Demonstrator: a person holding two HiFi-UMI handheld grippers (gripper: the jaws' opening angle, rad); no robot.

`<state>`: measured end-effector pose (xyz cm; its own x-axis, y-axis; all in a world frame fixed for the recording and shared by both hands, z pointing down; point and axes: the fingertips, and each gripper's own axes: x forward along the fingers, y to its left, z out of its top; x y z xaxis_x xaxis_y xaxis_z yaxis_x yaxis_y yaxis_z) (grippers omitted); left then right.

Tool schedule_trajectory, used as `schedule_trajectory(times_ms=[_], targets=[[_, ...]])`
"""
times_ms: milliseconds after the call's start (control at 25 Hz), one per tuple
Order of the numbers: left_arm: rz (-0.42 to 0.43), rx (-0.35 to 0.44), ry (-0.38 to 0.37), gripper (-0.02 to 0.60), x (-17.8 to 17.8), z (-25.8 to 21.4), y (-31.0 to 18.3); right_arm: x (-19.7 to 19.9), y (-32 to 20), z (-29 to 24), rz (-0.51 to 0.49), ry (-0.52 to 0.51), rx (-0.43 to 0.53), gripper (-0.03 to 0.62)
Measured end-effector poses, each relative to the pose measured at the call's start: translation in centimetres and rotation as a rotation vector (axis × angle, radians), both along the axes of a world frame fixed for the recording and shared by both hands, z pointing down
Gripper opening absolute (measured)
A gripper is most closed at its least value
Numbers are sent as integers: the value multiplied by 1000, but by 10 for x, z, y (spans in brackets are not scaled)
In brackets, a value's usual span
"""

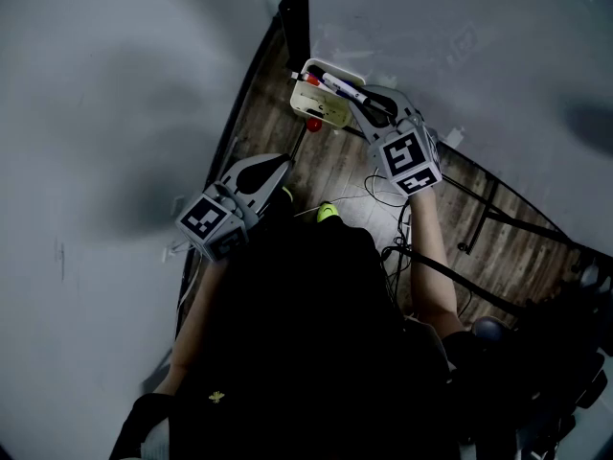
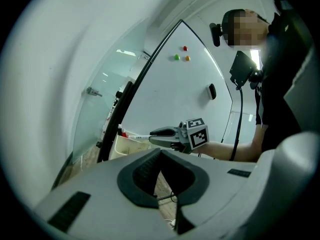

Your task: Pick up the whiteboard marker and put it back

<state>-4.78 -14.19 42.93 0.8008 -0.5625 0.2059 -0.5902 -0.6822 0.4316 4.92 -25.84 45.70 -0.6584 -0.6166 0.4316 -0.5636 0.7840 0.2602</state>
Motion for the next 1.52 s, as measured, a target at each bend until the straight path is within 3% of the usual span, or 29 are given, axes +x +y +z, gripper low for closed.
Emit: schedule_trajectory(times_ms=[800,1200,1520], targets=[[23,22,-1,21,10,-5,-5,9,4,-12,31,-33,20,124],[7,58,-21,21,31,-15,9,30,29,-33,31,-52,74,124],[-7,45,-44,21,45,-12,33,57,58,-28,57,-53,35,118]])
